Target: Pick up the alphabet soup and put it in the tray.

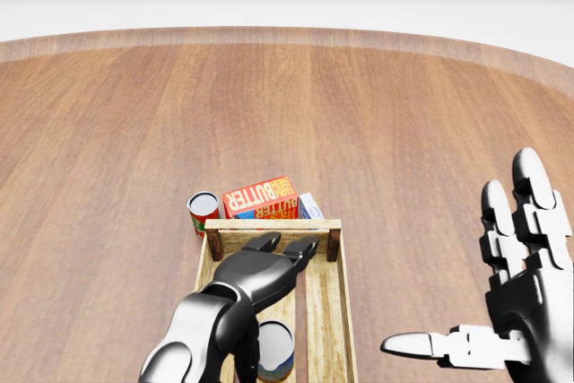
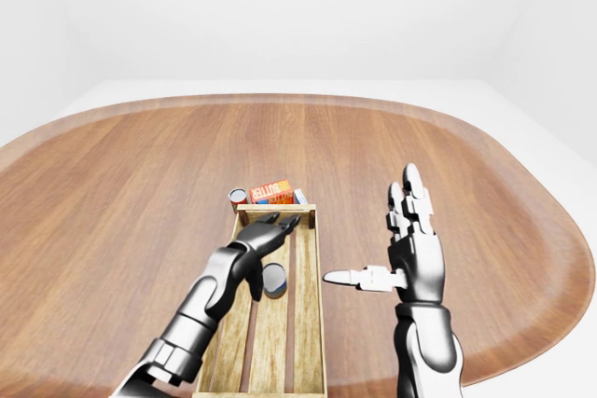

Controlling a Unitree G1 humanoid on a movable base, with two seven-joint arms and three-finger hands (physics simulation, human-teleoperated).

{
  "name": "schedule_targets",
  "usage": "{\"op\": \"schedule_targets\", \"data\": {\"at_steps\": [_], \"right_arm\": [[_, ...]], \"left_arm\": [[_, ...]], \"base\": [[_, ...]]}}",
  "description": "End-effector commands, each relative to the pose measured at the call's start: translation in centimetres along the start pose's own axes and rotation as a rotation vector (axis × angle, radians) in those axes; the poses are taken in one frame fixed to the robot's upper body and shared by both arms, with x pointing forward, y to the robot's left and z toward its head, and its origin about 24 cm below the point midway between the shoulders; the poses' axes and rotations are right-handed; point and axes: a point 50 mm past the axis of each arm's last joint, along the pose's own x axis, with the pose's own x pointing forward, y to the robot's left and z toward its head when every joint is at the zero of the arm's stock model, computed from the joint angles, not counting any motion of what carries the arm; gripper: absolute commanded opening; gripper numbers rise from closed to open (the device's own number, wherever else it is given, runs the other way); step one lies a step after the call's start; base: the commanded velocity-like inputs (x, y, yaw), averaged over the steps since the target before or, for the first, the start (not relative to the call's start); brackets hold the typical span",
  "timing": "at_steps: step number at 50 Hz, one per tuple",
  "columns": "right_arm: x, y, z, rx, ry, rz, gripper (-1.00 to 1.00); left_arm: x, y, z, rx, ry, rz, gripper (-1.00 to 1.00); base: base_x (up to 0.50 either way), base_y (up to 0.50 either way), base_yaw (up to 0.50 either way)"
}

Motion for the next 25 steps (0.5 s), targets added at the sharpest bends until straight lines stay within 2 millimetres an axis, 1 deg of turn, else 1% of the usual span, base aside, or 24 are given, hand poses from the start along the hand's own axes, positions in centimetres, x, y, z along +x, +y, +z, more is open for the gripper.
{"op": "schedule_targets", "data": {"at_steps": [1,4,8,9,10,11,12,14,15,16,18,19,20,22,23,25], "right_arm": [[0.1,0.1,-0.1,-0.001,0.004,0.001,1.0],[0.1,0.0,-0.1,0.0,0.004,0.0,1.0],[0.1,0.0,-0.2,0.001,0.005,-0.001,1.0],[0.1,0.0,-0.2,0.001,0.006,-0.002,1.0],[0.1,0.0,-0.2,0.001,0.006,-0.002,1.0],[0.1,0.0,-0.2,0.001,0.005,-0.004,1.0],[0.1,0.0,-0.2,0.001,0.005,-0.004,1.0],[0.1,-0.1,-0.2,0.001,0.005,-0.006,1.0],[0.1,-0.1,-0.1,0.001,0.004,-0.006,1.0],[0.1,-0.1,-0.1,0.001,0.003,-0.008,1.0],[0.1,-0.1,-0.1,0.002,0.003,-0.008,1.0],[0.1,-0.2,-0.1,0.002,0.001,-0.008,1.0],[0.1,-0.2,-0.1,0.001,0.001,-0.009,1.0],[0.1,-0.1,-0.1,0.001,0.001,-0.008,1.0],[0.2,0.0,-0.2,0.001,0.005,-0.005,1.0],[0.2,0.1,-0.2,0.0,0.007,-0.004,1.0]], "left_arm": [[-1.6,1.4,0.5,-0.015,-0.028,0.026,1.0],[-2.0,1.8,0.6,-0.013,-0.031,0.039,1.0],[-3.1,2.5,1.1,-0.021,-0.055,0.049,1.0],[-3.9,2.9,1.4,-0.02,-0.069,0.06,1.0],[-3.9,2.9,1.4,-0.02,-0.07,0.061,1.0],[-4.6,3.6,1.6,-0.025,-0.08,0.083,1.0],[-4.7,3.6,1.6,-0.025,-0.081,0.086,1.0],[-6.2,4.9,2.0,-0.036,-0.107,0.176,1.0],[-6.6,5.2,2.1,-0.034,-0.11,0.196,1.0],[-7.7,6.0,2.1,-0.026,-0.119,0.254,1.0],[-7.8,6.0,2.1,-0.026,-0.12,0.258,1.0],[-9.2,6.8,2.2,-0.033,-0.135,0.326,1.0],[-10.3,7.2,2.3,-0.033,-0.146,0.368,1.0],[-11.1,7.6,2.1,-0.024,-0.145,0.406,1.0],[-11.9,8.3,1.8,-0.019,-0.143,0.45,1.0],[-12.9,9.2,1.6,-0.032,-0.144,0.509,1.0]], "base": [[0.0,0.0,0.0],[0.0,0.0,0.0],[0.0,0.0,0.0],[0.0,0.0,0.0],[0.0,0.0,0.0],[0.0,0.0,0.0],[0.0,0.0,0.0],[0.0,0.0,0.0],[0.0,0.0,0.0],[0.0,0.0,0.0],[0.0,0.0,0.0],[0.0,0.0,0.0],[0.0,0.0,0.0],[0.0,0.0,0.0],[0.0,0.0,0.0],[0.0,0.0,0.0]]}}
